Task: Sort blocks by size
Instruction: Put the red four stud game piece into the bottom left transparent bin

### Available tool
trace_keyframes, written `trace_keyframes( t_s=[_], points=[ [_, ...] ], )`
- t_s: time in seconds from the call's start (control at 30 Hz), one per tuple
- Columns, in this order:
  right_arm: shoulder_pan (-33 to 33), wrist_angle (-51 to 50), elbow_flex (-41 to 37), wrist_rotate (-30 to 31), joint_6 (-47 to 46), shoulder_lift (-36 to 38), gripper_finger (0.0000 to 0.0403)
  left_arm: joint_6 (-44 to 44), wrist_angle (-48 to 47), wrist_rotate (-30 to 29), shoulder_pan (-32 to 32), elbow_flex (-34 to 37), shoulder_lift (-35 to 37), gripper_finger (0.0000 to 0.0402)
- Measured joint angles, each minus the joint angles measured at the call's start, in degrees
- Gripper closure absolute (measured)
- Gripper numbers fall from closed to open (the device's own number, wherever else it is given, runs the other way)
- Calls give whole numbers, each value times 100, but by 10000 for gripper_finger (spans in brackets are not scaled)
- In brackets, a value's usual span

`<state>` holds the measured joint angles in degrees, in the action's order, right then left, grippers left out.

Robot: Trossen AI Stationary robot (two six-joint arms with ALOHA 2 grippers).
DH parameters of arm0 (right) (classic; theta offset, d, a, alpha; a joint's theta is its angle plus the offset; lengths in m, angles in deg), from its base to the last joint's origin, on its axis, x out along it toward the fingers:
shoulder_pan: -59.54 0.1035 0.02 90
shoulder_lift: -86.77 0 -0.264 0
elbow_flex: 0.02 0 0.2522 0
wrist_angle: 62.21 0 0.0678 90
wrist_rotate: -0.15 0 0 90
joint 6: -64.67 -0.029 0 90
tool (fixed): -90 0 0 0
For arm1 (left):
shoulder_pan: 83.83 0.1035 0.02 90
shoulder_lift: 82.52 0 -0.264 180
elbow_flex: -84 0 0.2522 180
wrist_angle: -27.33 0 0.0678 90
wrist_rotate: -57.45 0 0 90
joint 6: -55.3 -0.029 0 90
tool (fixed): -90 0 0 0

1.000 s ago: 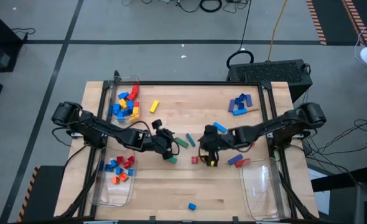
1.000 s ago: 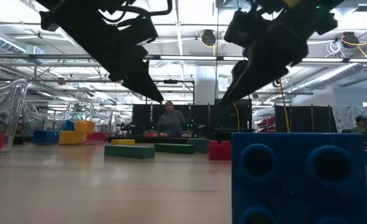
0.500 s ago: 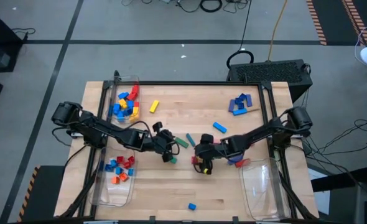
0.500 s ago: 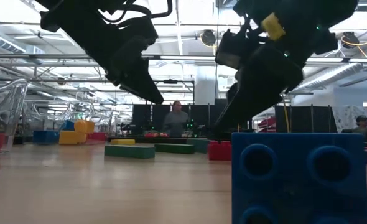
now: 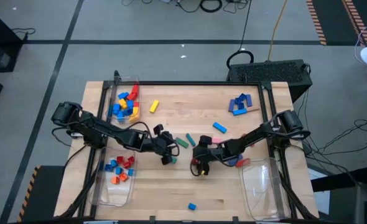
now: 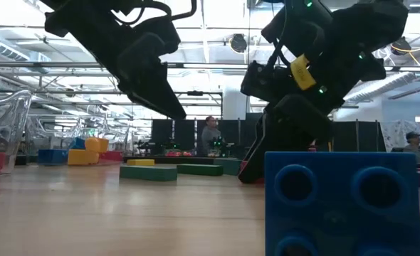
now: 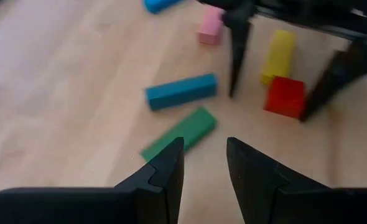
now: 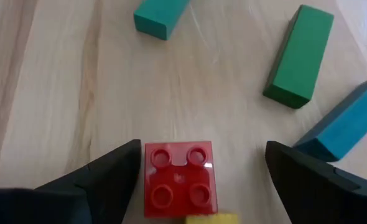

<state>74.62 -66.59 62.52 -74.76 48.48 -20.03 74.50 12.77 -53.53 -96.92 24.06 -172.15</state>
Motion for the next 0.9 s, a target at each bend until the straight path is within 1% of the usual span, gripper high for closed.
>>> trace_keyframes(
  t_s=[0.1, 0.23, 0.43, 0.53, 0.67, 0.7, 0.77, 0.9],
  points=[
    [75, -50, 0, 8, -28, 14, 91, -1, 61, 50, -103, 0, 0, 278],
    [214, -77, -1, 43, -86, 14, 130, -58, 225, -99, -285, 0, 0, 278],
    [337, -60, -8, -2, -124, 17, 191, -701, 863, -241, -517, 0, -164, 278],
    [337, 28, -15, -57, -41, 30, 228, -1241, 1333, -246, -605, -4, -428, 278],
    [329, 294, -22, -295, 138, 139, 280, -2527, 1800, -253, -736, -2, -880, 278],
    [329, 388, -22, -371, 189, 185, 286, -2843, 1912, -257, -772, -2, -983, 278],
    [329, 487, -8, -423, 192, 296, 286, -3306, 2121, -258, -823, -6, -1155, 273],
    [326, 591, -13, -509, 191, 494, 286, -3750, 2398, -388, -901, -53, -1307, 240]
  ],
)
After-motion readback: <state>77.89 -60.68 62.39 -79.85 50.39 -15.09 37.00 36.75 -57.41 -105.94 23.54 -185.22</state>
